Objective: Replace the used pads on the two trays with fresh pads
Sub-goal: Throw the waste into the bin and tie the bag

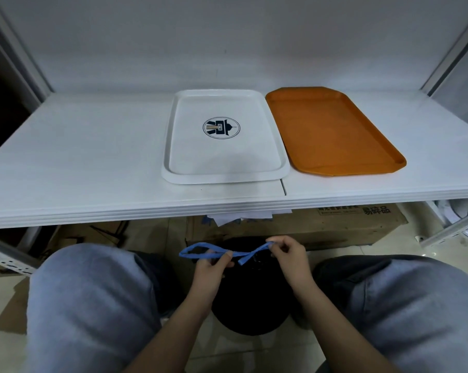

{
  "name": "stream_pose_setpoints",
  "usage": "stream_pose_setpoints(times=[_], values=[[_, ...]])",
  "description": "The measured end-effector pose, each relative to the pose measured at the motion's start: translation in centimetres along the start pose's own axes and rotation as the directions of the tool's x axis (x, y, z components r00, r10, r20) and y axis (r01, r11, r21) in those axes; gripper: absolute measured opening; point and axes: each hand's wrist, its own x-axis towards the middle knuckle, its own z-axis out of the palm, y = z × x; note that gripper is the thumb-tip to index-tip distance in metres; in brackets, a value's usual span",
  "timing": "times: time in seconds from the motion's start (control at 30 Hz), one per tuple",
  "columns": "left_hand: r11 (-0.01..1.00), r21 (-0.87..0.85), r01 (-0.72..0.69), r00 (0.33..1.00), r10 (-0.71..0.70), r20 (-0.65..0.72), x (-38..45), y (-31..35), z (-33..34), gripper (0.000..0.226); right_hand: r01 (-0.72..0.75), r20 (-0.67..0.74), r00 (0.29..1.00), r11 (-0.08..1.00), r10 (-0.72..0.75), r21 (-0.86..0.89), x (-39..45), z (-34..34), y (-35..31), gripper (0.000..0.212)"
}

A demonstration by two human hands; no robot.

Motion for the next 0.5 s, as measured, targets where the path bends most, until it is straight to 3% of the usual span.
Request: stream_pose_setpoints(times=[0.13, 0.27, 0.33, 0.4, 0.5], values=[[0.998, 0.036, 0.055, 0.998, -0.054, -0.035, 0.03, -0.46, -0.35, 0.017, 0.102, -0.041, 0.992, 0.935, -0.123, -0.34, -0.06, -0.42, 0.63, 0.015], [0.997, 0.059, 0.054, 0.996, -0.05, -0.067, 0.14, -0.39, -0.69, 0.01, 0.095, -0.054, 0.99, 0.904, -0.129, -0.417, -0.15, -0.12, 0.35, 0.013], [0.996, 0.073, 0.055, 0.998, -0.051, -0.044, 0.02, -0.27, -0.88, 0.01, 0.084, -0.077, 0.989, 0.916, -0.124, -0.392, -0.16, 0.01, 0.46, 0.013], [0.995, 0.023, 0.092, 0.996, -0.093, 0.012, -0.11, -0.17, -0.99, 0.015, 0.057, -0.065, 0.995, 0.964, -0.076, -0.259, 0.04, 0.06, 0.65, 0.017], [0.973, -0.085, 0.216, 0.976, -0.217, 0.001, -0.21, -0.46, -0.98, 0.025, 0.044, 0.066, 0.997, 0.998, -0.041, -0.045, 0.26, -0.09, 0.77, 0.02]])
